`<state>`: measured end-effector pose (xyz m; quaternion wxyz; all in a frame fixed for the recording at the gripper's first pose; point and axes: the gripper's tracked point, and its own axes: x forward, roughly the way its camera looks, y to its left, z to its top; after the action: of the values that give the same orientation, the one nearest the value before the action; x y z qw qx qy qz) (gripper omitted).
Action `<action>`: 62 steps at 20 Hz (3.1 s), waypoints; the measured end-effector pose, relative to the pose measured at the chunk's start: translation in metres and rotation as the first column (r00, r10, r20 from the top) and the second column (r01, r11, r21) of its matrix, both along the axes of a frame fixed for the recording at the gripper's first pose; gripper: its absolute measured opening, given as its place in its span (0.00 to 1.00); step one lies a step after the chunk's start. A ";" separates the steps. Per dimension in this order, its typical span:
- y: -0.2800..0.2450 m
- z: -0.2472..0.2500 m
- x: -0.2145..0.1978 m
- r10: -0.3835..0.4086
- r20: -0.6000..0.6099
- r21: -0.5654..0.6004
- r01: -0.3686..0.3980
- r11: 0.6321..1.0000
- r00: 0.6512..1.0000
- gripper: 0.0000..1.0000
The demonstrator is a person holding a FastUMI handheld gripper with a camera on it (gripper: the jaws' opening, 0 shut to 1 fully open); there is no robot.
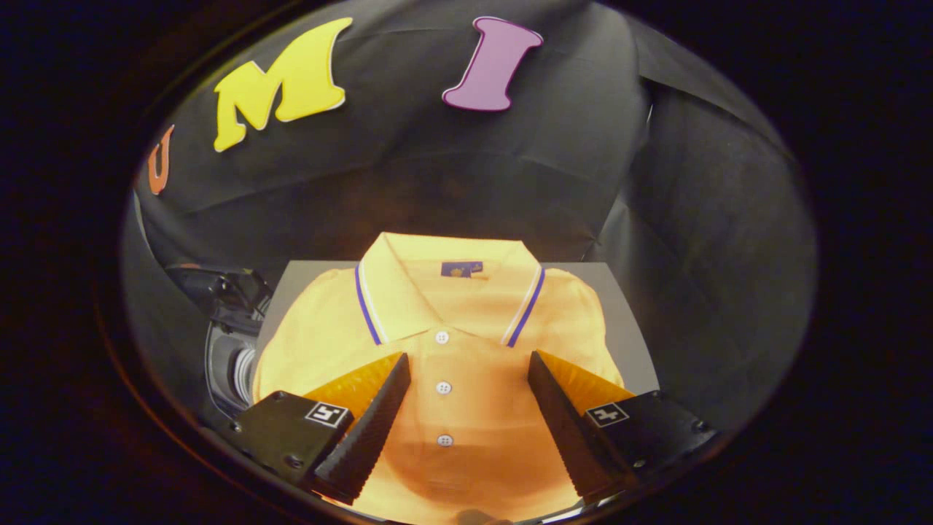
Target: Put the clothes into the washing machine and then close the washing machine lid.
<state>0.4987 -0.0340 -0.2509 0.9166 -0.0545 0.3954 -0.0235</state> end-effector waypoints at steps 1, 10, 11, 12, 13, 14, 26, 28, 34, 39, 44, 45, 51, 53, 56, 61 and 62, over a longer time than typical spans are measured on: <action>0.000 -0.002 0.000 -0.001 0.002 -0.005 0.001 1.000 1.000 1.00; 0.002 -0.015 0.005 0.032 0.011 0.054 -0.032 0.998 0.999 0.95; 0.001 -0.014 0.006 0.030 0.010 0.045 -0.030 0.999 1.000 0.92; 0.002 -0.015 0.006 0.020 0.015 0.039 -0.021 0.999 1.000 0.76; 0.000 -0.015 0.008 -0.008 0.025 0.025 0.007 1.000 1.000 0.60; 0.003 -0.015 0.007 -0.020 0.022 0.015 0.020 1.000 1.000 0.43; 0.008 -0.011 0.012 0.019 0.028 0.062 -0.021 0.998 0.999 0.06; 0.007 -0.008 0.011 0.041 0.027 0.082 -0.043 0.996 0.999 0.05; 0.018 0.020 -0.010 0.057 0.069 0.129 -0.066 0.990 0.996 0.05; 0.027 0.051 -0.028 0.038 0.099 0.177 -0.055 0.983 0.994 0.05; 0.042 0.085 -0.038 0.035 0.143 0.190 -0.062 0.980 0.989 0.05; 0.046 0.092 -0.039 0.035 0.151 0.192 -0.064 0.979 0.988 0.05; 0.069 0.126 -0.052 0.045 0.195 0.209 -0.086 0.974 0.980 0.05; 0.081 0.134 -0.055 0.050 0.209 0.218 -0.097 0.971 0.977 0.05; 0.096 0.145 -0.060 0.055 0.225 0.223 -0.107 0.969 0.973 0.05; 0.126 0.167 -0.072 0.076 0.259 0.230 -0.138 0.963 0.963 0.05; 0.132 0.171 -0.076 0.078 0.268 0.233 -0.143 0.962 0.960 0.05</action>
<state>0.4230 0.0979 -0.0796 0.9593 0.0430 0.2697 0.0715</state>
